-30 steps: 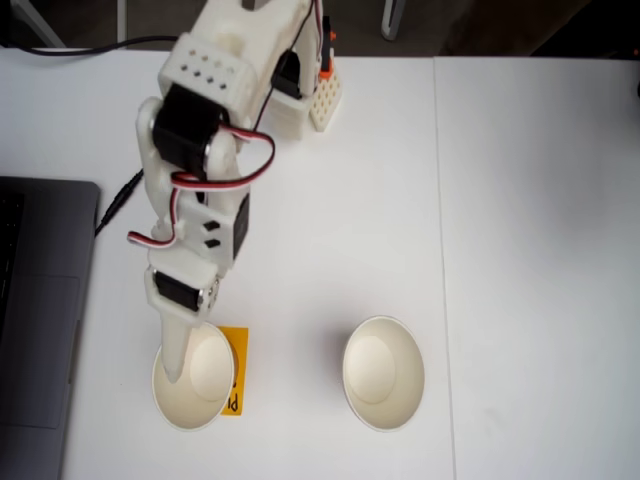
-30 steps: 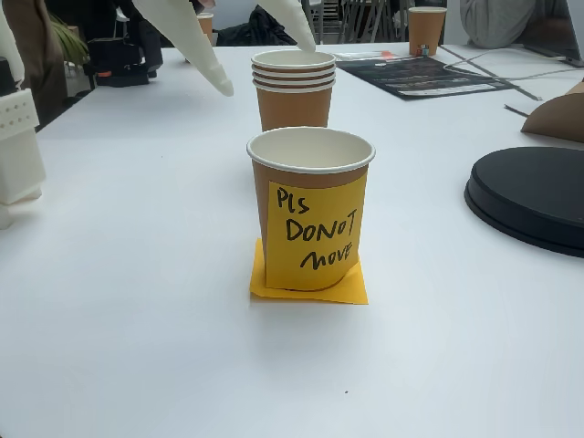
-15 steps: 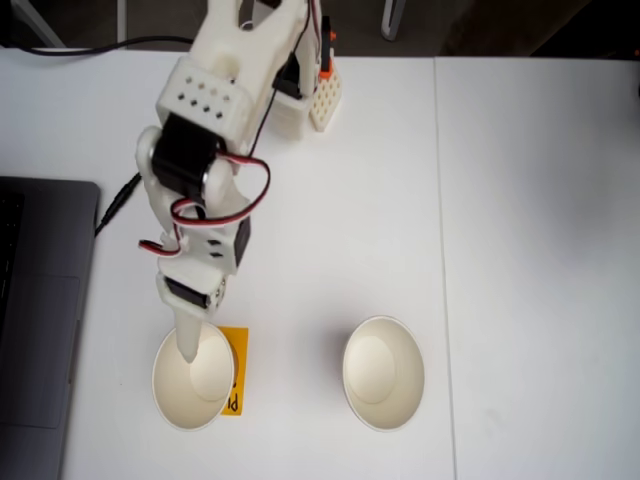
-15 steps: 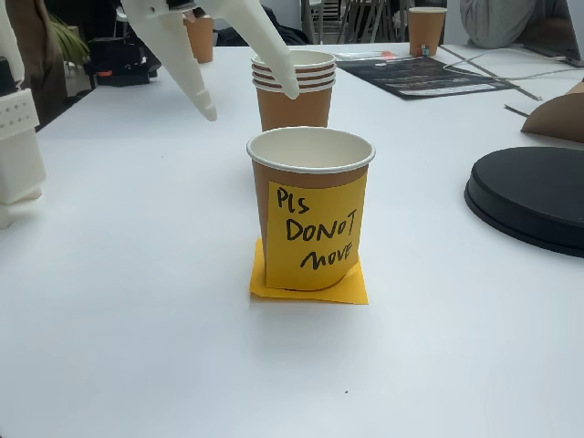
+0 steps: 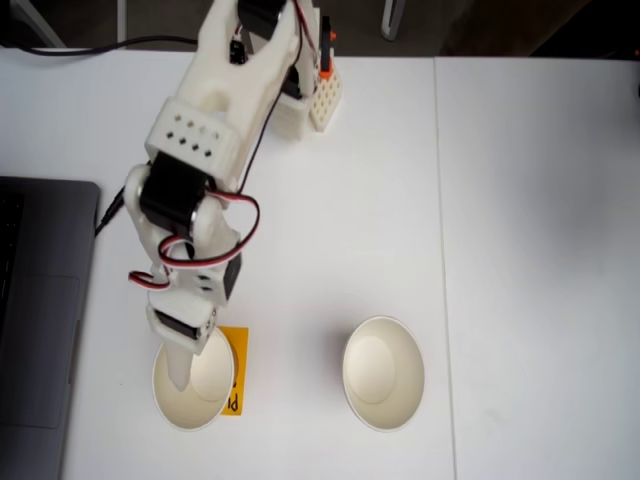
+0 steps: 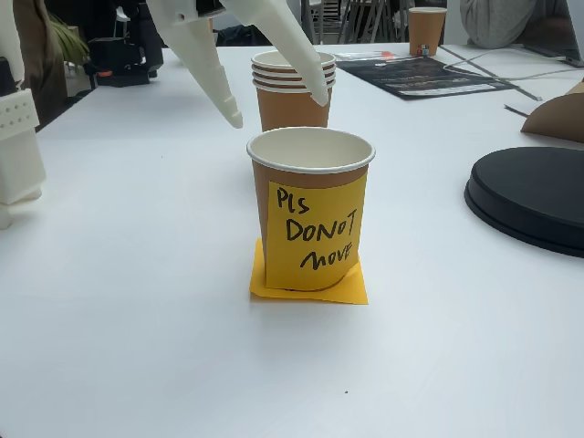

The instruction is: Pickup cup and make a pile of cup.

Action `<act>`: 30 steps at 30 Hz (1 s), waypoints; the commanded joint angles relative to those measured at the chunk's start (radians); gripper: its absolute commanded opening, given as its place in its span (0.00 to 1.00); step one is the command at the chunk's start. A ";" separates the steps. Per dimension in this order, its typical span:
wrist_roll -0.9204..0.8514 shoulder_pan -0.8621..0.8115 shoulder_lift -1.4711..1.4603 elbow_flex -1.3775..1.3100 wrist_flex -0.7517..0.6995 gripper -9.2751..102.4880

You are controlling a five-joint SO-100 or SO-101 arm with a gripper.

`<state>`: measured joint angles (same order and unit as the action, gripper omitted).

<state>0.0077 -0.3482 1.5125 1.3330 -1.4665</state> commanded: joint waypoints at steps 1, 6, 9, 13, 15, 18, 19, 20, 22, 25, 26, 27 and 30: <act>0.008 0.002 0.015 -0.084 -0.011 0.36; 0.008 0.000 -0.034 -0.083 -0.012 0.36; 0.008 -0.003 -0.051 -0.084 -0.011 0.36; 0.008 -0.003 -0.071 -0.084 -0.011 0.36; 0.008 -0.003 -0.084 -0.084 -0.008 0.36; 0.008 -0.003 -0.106 -0.084 -0.003 0.36; 0.008 -0.003 -0.114 -0.084 -0.003 0.36; 0.008 -0.003 -0.121 -0.084 -0.002 0.36; 0.008 -0.005 -0.137 -0.084 -0.002 0.36; 0.008 -0.005 -0.158 -0.094 -0.002 0.36; 0.008 -0.005 -0.166 -0.097 -0.002 0.36; 0.008 -0.005 -0.172 -0.100 -0.002 0.36; 0.008 -0.005 -0.193 -0.101 0.000 0.36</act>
<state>0.0077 -0.3482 1.3100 1.3254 -1.4665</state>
